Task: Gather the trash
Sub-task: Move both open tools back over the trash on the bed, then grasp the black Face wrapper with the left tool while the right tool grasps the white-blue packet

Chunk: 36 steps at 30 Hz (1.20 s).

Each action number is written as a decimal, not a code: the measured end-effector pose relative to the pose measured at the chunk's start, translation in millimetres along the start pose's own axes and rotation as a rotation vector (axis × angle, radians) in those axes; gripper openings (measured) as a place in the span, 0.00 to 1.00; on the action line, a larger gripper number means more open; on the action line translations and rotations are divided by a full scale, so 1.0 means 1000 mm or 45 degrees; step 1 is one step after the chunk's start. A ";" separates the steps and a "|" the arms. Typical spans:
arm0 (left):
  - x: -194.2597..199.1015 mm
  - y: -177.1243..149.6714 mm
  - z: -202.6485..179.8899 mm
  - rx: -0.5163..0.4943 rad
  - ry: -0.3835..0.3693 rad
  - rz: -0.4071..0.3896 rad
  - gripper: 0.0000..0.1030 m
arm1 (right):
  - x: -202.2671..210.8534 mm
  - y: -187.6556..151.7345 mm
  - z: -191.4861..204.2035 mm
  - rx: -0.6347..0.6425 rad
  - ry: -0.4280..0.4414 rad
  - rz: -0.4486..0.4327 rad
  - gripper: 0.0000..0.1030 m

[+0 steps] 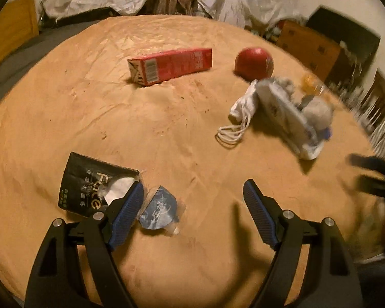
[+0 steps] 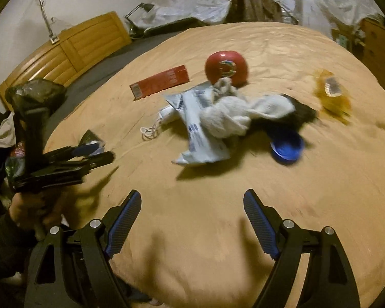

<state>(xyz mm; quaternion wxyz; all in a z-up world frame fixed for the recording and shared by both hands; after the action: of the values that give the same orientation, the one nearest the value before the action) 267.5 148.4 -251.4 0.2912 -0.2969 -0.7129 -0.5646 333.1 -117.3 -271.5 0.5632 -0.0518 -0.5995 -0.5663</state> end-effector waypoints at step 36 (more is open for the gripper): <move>0.032 0.006 0.049 -0.029 0.202 -0.156 0.87 | -0.020 0.025 0.007 0.162 0.010 0.019 0.80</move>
<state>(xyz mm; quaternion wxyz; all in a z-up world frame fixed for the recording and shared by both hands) 246.9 200.8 -233.1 0.3082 -0.2105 -0.6981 -0.6110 353.7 -91.7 -268.6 0.5720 -0.0183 -0.6316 -0.5230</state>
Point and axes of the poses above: each gripper's, at about its wrist camera, not at the fingertips, and x roughly against the way its jaws point, z to its left, y to its top, the point moved 10 cm from there along -x, roughly the way its jaws point, and after that the axes turned 3 degrees about y, right-handed, at the moved point
